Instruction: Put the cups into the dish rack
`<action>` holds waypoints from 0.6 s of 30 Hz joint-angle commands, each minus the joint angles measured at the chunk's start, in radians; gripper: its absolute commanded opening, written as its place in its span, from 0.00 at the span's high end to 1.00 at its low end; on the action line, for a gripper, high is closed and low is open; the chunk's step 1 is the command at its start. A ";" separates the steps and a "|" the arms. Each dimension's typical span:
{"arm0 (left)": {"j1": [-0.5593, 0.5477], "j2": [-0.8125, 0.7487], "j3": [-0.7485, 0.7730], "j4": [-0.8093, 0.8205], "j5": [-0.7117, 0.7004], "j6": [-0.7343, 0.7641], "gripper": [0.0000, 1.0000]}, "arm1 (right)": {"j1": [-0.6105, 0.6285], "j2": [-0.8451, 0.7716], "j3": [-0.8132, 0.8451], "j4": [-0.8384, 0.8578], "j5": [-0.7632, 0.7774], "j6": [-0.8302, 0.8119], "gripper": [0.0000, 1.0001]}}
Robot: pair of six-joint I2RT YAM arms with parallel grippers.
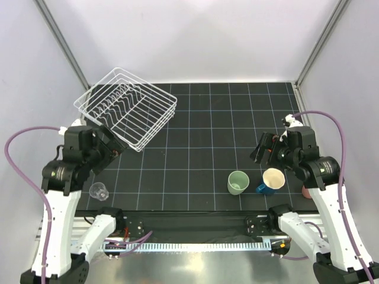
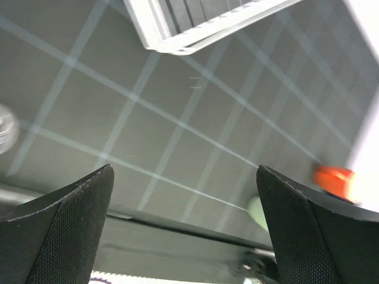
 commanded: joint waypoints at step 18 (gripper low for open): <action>0.006 0.093 -0.003 -0.130 0.002 0.129 0.14 | 0.136 0.180 0.061 -0.047 -0.159 -0.123 0.11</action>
